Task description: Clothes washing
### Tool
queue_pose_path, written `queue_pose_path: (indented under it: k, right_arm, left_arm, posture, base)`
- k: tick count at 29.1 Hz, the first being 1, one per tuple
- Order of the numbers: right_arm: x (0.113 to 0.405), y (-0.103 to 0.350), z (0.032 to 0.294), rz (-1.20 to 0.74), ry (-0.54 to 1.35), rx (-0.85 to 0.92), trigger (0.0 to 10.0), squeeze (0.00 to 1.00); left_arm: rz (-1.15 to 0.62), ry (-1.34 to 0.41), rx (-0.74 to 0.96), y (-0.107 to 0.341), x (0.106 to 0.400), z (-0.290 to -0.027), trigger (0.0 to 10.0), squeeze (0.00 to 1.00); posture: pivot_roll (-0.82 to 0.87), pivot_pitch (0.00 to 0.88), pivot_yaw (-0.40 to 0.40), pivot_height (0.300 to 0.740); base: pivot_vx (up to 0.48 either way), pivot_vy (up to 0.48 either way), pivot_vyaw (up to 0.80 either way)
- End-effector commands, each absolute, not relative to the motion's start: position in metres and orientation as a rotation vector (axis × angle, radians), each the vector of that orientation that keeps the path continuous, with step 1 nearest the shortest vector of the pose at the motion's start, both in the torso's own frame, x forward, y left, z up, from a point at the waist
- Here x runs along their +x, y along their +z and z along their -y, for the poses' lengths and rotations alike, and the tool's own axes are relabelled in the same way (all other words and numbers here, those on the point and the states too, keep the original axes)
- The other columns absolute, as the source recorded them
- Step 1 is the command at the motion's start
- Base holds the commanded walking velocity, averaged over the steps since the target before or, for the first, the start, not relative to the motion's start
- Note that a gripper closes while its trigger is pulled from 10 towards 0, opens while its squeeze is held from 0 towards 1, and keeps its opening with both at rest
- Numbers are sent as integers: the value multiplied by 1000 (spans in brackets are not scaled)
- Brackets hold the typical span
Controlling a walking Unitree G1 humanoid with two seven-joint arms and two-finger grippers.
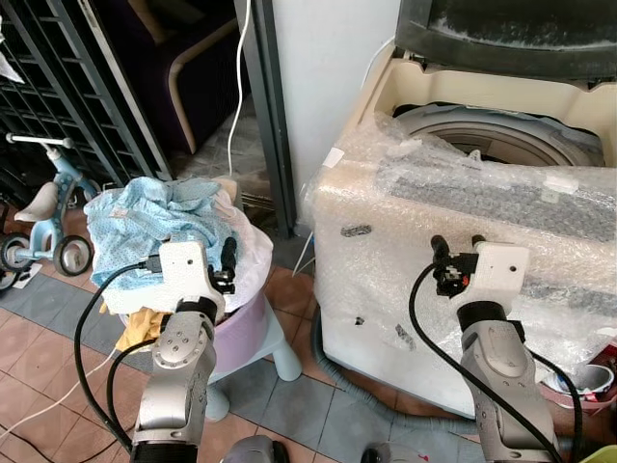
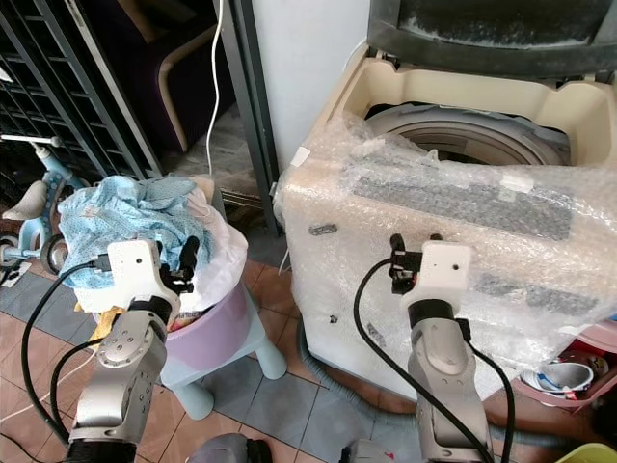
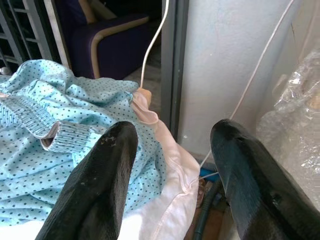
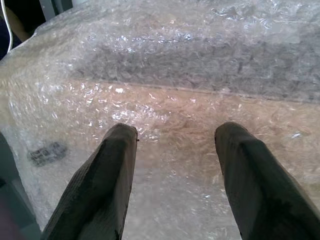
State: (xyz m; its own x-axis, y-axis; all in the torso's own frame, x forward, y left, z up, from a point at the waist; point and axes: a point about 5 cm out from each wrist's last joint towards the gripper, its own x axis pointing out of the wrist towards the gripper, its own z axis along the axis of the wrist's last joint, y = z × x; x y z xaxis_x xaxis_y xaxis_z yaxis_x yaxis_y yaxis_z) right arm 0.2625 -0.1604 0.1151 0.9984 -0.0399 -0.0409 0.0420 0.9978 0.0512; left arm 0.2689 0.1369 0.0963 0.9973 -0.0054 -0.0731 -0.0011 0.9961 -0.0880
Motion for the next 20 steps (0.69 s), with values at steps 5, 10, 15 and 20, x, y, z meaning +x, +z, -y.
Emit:
queue_pose_path:
  k: [5, 10, 15, 20]
  right_arm:
    - [264, 126, 145, 7, 99, -3, 10000, 545]
    - [263, 130, 145, 30, 147, -4, 10000, 0]
    - [263, 129, 149, 9, 125, 7, 10000, 0]
    - [265, 128, 153, -8, 78, 18, 10000, 0]
  left_arm:
    - [-31, -28, -67, 105, 275, -127, 10000, 0]
    - [-27, 10, -104, 109, 275, -133, 10000, 0]
    - [-45, 27, -92, 106, 277, -133, 10000, 0]
    - [-31, 0, -91, 108, 277, -130, 10000, 0]
  posture:
    - [-68, 26, 61, 740]
    - [-73, 42, 64, 740]
    - [-76, 49, 66, 740]
    - [-74, 54, 65, 740]
  base:
    - [0, 0, 480]
    - [0, 0, 800]
    - [0, 288, 640]
    - [0, 480, 0]
